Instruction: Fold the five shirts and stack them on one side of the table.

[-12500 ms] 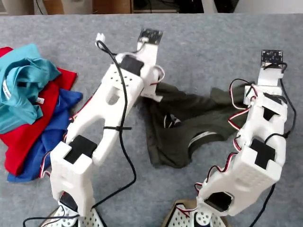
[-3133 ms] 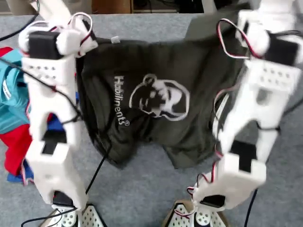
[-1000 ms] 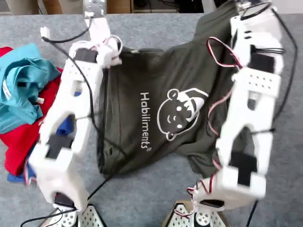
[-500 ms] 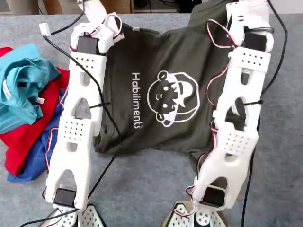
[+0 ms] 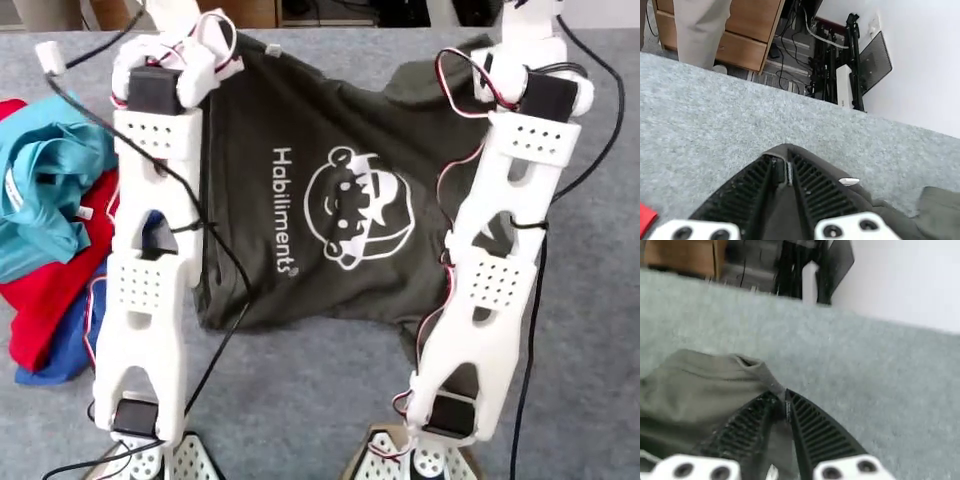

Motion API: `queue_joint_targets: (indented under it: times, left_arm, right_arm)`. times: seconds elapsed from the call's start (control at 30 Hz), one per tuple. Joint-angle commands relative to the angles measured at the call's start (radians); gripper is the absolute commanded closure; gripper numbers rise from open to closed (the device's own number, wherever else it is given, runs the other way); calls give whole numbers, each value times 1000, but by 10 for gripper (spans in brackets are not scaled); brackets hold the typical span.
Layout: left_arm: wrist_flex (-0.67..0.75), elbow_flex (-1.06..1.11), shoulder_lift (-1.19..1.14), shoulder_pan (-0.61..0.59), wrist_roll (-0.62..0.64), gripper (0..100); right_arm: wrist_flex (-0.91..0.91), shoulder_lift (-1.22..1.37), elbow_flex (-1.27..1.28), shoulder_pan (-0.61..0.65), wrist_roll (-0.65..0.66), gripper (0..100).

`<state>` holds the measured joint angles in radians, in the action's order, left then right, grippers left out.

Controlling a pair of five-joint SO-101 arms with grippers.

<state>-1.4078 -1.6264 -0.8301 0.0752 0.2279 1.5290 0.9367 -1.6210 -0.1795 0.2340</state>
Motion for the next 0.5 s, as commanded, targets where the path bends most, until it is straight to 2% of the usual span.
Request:
queue_joint_targets:
  times: [0.0, 0.13, 0.27, 0.47]
  left_arm:
    - [-58, -44, 108, -15, 6, 981]
    - [-190, -44, 136, 8, 6, 981]
    - [-358, -38, 137, 55, 5, 981]
    - [-354, 63, 143, 74, -78, 981]
  right_arm:
    - [32, -81, -47, -15, -11, 997]
    - [137, -166, -45, -15, -23, 997]
    - [261, -236, -44, -13, 60, 997]
    - [261, -323, 45, -56, 201, 997]
